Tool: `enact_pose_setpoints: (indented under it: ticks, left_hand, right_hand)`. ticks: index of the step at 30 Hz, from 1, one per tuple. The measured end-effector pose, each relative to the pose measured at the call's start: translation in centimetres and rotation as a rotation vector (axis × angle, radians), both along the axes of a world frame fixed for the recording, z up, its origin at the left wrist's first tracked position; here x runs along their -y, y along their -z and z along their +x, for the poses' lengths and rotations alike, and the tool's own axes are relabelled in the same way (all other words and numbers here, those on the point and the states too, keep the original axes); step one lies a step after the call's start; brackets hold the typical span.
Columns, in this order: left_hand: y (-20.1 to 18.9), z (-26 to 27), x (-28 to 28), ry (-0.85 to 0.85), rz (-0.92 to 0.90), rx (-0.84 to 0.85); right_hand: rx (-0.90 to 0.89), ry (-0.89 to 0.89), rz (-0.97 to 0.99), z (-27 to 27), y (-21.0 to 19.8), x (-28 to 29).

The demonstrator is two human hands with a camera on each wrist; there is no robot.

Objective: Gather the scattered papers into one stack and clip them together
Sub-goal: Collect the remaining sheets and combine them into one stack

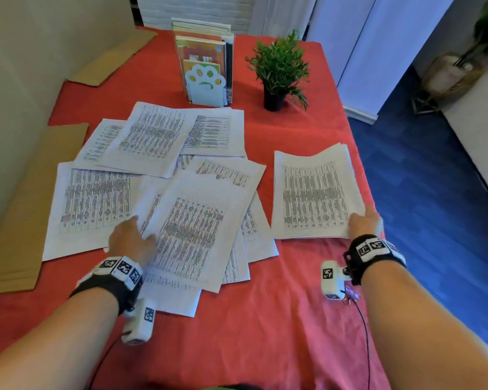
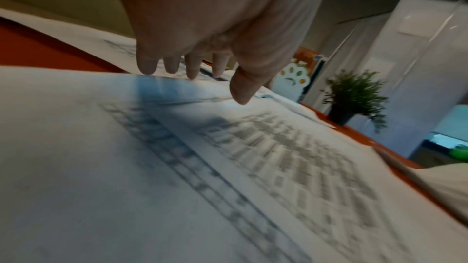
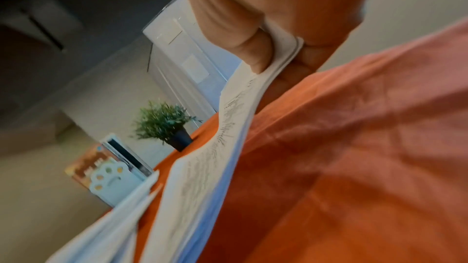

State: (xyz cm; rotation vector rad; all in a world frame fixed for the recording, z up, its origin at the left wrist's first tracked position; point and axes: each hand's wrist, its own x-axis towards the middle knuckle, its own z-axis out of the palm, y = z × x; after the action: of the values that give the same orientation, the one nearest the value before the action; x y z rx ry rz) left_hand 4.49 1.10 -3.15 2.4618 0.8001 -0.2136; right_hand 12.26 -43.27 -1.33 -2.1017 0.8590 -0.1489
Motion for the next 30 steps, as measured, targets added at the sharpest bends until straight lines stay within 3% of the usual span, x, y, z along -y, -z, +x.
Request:
enact_pose_setpoints:
  ticks: [3,5,7,8,12,16,20,25,30]
  left_hand:
    - [0.0,0.4,-2.2,-0.037,0.129,-0.083]
    - [-0.1,0.8,-3.6,-0.096,0.145,-0.122]
    - [-0.3,1.1,-5.0,-0.19,0.14,-0.155]
    - [-0.2,1.1,-5.9,-0.248,0.124,-0.159]
    - [-0.3,1.2,-8.7,-0.423,0.105,-0.198]
    - [0.2,1.7,-11.4,-0.491,0.09,-0.248]
    - [0.7,1.9,-12.7,-0.428,0.121,-0.259]
    - [0.4,2.8,-12.0,-0.197,0.116,-0.273]
    - [0.2,3.4,-10.5,-0.057,-0.015,-0.197]
  right_hand:
    - [-0.112,-0.018,-0.134,0.5,-0.3,0.2]
    - [-0.196,-0.034,-0.378,0.7,-0.5,-0.7]
    - [-0.182,-0.12,-0.564,1.1,-0.5,-2.6]
    - [-0.155,-0.191,-0.566,1.5,-0.5,-3.9]
    - [-0.078,-0.508,-0.239,2.8,0.9,-10.2]
    - [-0.171,-0.573,-0.085,2.3,2.7,-15.7]
    - [-0.226,-0.579,-0.142,2.4,3.7,-18.0]
    - [-0.171,-0.595,0.165,3.1,3.5,-19.9]
    - [-0.097,-0.741,0.245,2.3,2.8,-22.2]
